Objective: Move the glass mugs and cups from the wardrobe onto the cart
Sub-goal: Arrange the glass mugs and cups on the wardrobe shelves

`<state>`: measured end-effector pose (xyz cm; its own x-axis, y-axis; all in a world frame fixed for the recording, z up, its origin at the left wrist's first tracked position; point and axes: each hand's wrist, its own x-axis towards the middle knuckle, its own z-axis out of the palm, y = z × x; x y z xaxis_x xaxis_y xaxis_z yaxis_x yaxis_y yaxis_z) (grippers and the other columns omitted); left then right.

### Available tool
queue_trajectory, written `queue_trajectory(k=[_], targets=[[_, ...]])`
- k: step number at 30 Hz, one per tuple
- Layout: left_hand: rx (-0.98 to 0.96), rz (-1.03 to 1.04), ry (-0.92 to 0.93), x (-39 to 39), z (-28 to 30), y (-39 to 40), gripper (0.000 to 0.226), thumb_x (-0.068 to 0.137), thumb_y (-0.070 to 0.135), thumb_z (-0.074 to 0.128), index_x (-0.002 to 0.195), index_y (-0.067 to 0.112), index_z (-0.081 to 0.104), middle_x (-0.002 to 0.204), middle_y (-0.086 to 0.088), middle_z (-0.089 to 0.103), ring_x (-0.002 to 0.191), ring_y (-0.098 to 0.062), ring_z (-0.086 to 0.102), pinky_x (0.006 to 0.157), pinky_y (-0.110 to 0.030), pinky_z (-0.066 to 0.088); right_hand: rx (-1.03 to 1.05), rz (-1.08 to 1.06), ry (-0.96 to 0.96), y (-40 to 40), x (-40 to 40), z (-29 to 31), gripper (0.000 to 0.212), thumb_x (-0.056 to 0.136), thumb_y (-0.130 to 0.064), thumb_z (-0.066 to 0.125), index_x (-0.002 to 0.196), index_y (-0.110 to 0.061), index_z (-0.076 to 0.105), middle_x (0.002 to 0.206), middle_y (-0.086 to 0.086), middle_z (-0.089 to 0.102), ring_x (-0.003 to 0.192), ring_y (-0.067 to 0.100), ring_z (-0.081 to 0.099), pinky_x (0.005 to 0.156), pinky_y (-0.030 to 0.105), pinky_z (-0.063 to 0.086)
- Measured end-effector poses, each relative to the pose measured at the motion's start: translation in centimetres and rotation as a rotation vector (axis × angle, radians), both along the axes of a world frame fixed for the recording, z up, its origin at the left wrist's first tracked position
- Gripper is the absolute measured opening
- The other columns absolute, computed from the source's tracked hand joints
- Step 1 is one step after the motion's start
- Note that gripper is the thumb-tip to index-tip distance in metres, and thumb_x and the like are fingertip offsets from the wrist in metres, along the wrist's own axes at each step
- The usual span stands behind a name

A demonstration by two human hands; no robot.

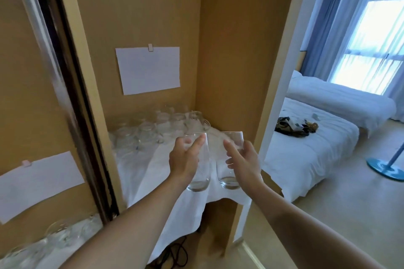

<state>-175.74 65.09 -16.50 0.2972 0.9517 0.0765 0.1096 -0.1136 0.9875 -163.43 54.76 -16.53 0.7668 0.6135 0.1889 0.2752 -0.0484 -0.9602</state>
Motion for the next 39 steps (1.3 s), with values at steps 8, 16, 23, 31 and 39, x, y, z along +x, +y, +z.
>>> queue_trajectory(k=[8,16,23,31,39], targets=[[-0.078,0.054,0.016,0.0,-2.9,5.3,0.074,0.064,0.086,0.059,0.109,0.028,0.057,0.111,-0.006,0.067,0.101,-0.031,0.067,0.091,-0.054,0.056,-0.052,0.059,0.074,4.9,0.0,-2.4,0.059,0.087,-0.065,0.063,0.126,-0.021,0.054,0.099,0.000,0.070,0.081,0.014,0.072,0.086,0.042,0.060],[-0.144,0.196,0.024,-1.1,-5.3,9.7,0.071,0.057,0.085,0.069,0.101,0.030,0.057,0.096,-0.005,0.069,0.092,-0.030,0.069,0.090,-0.056,0.056,-0.076,0.113,0.155,11.1,0.8,-5.4,0.061,0.081,-0.066,0.068,0.118,-0.019,0.055,0.093,0.002,0.071,0.079,0.018,0.071,0.085,0.051,0.059],[-0.149,0.392,0.089,-2.0,-7.8,14.3,0.072,0.050,0.090,0.065,0.097,0.037,0.053,0.097,0.002,0.067,0.087,-0.023,0.068,0.087,-0.051,0.057,-0.108,0.332,0.145,19.0,2.2,-8.0,0.065,0.075,-0.071,0.068,0.120,-0.029,0.050,0.094,-0.007,0.067,0.087,0.016,0.070,0.089,0.045,0.058],[-0.193,0.596,0.162,-2.4,-9.0,19.4,0.087,0.050,0.088,0.065,0.114,0.033,0.047,0.099,0.004,0.066,0.093,-0.020,0.065,0.088,-0.043,0.054,-0.163,0.537,0.123,28.1,3.1,-10.7,0.068,0.067,-0.053,0.089,0.120,-0.031,0.052,0.103,-0.004,0.065,0.088,0.008,0.066,0.075,0.023,0.051],[-0.071,0.668,0.024,-1.5,-11.8,19.3,0.088,0.055,0.073,0.081,0.122,0.032,0.041,0.114,0.005,0.057,0.105,-0.014,0.063,0.086,-0.031,0.054,-0.048,0.729,0.114,30.0,3.7,-13.9,0.076,0.064,-0.045,0.093,0.128,-0.042,0.051,0.114,-0.011,0.062,0.108,0.001,0.061,0.083,0.005,0.044]])
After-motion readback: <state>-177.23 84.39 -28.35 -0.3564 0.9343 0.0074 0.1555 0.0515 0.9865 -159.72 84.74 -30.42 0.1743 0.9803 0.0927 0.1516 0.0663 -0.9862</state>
